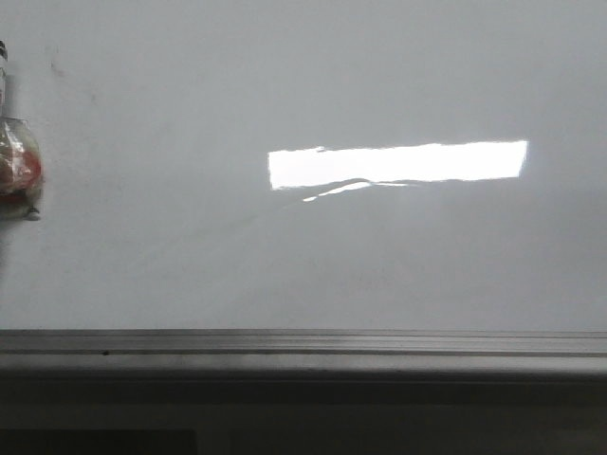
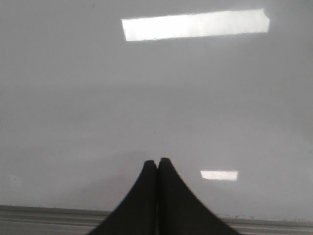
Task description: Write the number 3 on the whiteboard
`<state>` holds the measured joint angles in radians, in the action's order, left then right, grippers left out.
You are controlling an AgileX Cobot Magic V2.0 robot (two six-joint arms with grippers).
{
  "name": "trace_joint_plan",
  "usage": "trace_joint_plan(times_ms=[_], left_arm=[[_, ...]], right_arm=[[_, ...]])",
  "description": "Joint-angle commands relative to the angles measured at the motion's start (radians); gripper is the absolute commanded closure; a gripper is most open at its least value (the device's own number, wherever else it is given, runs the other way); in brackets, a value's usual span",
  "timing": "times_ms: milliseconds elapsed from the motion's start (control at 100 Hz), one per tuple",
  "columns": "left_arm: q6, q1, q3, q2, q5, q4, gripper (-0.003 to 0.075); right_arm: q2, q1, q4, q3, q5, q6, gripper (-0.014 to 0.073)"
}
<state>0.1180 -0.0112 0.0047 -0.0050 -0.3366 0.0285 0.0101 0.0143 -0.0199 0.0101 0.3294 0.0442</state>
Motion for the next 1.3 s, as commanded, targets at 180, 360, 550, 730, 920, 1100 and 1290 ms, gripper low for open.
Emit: trace_joint_plan(times_ms=[180, 360, 550, 730, 920, 1100, 1290], left_arm=[[-0.010, 0.002, 0.033, -0.026, 0.052, 0.011, 0.0741], [-0.010, 0.002, 0.033, -0.026, 0.052, 0.011, 0.0741], [-0.010, 0.002, 0.033, -0.026, 0.052, 0.011, 0.0741], [-0.010, 0.002, 0.033, -0.026, 0.052, 0.011, 0.0741], [-0.010, 0.002, 0.033, -0.026, 0.076, 0.011, 0.0741], [-0.010, 0.002, 0.033, -0.026, 0.082, 0.011, 0.0741], [-0.010, 0.002, 0.033, -0.026, 0.148, 0.011, 0.0741]], right_arm=[[0.014, -0.005, -0.010, 0.023, -0.014, -0.001, 0.0659], [0.014, -0.005, -0.010, 0.023, -0.014, -0.001, 0.0659], [0.014, -0.005, -0.010, 0.023, -0.014, -0.001, 0.0659], [0.014, -0.005, -0.010, 0.023, -0.014, -0.001, 0.0659], [0.014, -0.005, -0.010, 0.023, -0.026, -0.001, 0.0659], [0.014, -0.005, -0.010, 0.023, -0.096, -0.001, 0.0659], [0.014, -0.005, -0.015, 0.023, -0.185, -0.003, 0.0659]])
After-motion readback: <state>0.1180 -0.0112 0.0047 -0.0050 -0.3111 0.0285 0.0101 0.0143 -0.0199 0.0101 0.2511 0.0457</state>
